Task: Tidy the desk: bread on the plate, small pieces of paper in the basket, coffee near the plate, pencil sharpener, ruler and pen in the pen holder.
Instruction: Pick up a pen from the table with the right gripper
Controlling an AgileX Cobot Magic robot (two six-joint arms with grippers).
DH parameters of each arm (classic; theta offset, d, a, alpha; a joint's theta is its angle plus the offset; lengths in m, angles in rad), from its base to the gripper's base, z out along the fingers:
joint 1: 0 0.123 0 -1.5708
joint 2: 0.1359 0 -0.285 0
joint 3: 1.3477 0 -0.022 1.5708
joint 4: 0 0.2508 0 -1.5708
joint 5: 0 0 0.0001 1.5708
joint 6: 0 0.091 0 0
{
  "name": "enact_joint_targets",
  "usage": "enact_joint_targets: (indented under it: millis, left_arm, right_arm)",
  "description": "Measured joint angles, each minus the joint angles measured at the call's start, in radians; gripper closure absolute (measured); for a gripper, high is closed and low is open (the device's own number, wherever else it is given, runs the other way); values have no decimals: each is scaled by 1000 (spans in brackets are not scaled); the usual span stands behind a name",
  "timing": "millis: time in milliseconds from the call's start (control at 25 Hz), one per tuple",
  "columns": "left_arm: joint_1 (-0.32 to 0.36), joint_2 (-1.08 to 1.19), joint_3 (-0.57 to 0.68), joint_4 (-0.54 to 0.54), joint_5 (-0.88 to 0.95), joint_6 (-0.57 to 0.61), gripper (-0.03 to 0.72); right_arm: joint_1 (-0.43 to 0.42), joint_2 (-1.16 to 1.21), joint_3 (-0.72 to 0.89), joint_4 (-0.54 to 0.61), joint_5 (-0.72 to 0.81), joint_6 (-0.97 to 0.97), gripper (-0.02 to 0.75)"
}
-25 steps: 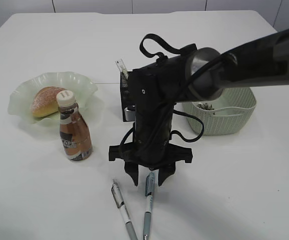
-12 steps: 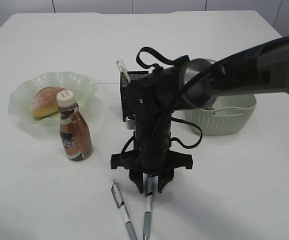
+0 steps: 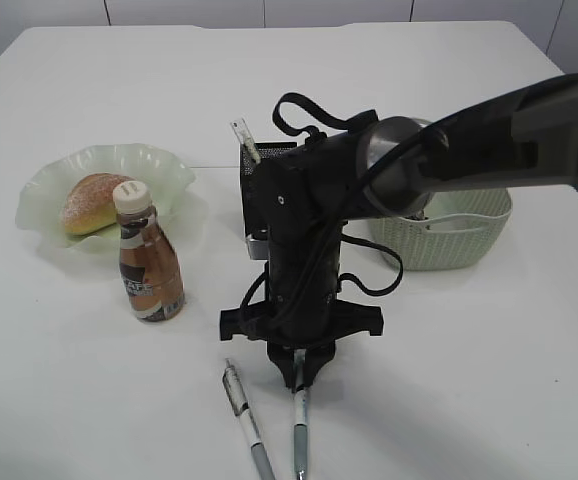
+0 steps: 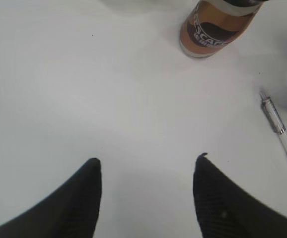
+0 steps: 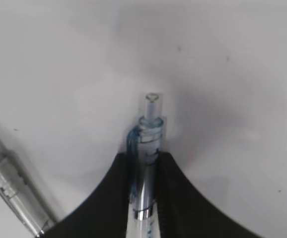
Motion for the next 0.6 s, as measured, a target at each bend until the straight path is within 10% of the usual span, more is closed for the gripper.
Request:
enact_joint_targets:
  millis: [600]
  left_arm:
    - [0, 0, 0, 0, 0, 0, 255]
  right_arm:
    - [-83, -242, 9, 86, -131, -262, 657]
